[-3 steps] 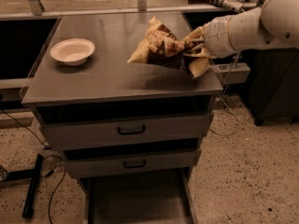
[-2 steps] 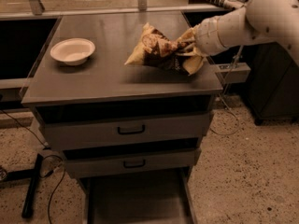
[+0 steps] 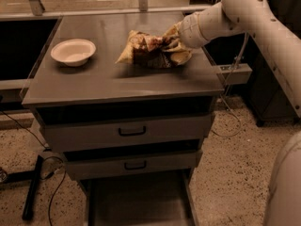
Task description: Pick brown chip bag from bottom drawer and place on counter
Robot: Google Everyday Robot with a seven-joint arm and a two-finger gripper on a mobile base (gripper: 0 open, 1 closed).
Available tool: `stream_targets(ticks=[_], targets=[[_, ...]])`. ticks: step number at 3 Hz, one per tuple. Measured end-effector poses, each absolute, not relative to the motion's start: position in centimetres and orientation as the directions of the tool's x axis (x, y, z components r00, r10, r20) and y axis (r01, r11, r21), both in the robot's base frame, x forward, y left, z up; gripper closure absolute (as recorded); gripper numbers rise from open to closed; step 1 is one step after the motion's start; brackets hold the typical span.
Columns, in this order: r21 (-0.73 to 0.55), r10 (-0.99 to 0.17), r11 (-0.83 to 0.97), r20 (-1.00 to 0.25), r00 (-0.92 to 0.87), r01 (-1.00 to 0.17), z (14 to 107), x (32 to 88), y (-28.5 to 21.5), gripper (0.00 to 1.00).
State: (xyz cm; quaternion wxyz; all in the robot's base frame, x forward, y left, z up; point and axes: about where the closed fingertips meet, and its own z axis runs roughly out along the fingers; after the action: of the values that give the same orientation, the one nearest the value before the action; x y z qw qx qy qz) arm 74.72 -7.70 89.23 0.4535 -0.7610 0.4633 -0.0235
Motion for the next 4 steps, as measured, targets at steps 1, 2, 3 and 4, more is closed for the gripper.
stream_targets(ticks=[1,2,3,4], targets=[[-0.712,-0.726,-0.159,-0.385,0.570,-0.684,89.23,74.72,-7.70,0.83],[-0.712,-0.726,-0.159,-0.385,0.570,-0.684,89.23,74.72,-7.70,0.61],[-0.712,-0.726,-0.160,-0.385,0.570,-0.684,89.23,74.72,-7.69,0.37],[-0.712,-0.726,-0.160,-0.385,0.570,-0.684,89.23,74.72,-7.69,0.14]])
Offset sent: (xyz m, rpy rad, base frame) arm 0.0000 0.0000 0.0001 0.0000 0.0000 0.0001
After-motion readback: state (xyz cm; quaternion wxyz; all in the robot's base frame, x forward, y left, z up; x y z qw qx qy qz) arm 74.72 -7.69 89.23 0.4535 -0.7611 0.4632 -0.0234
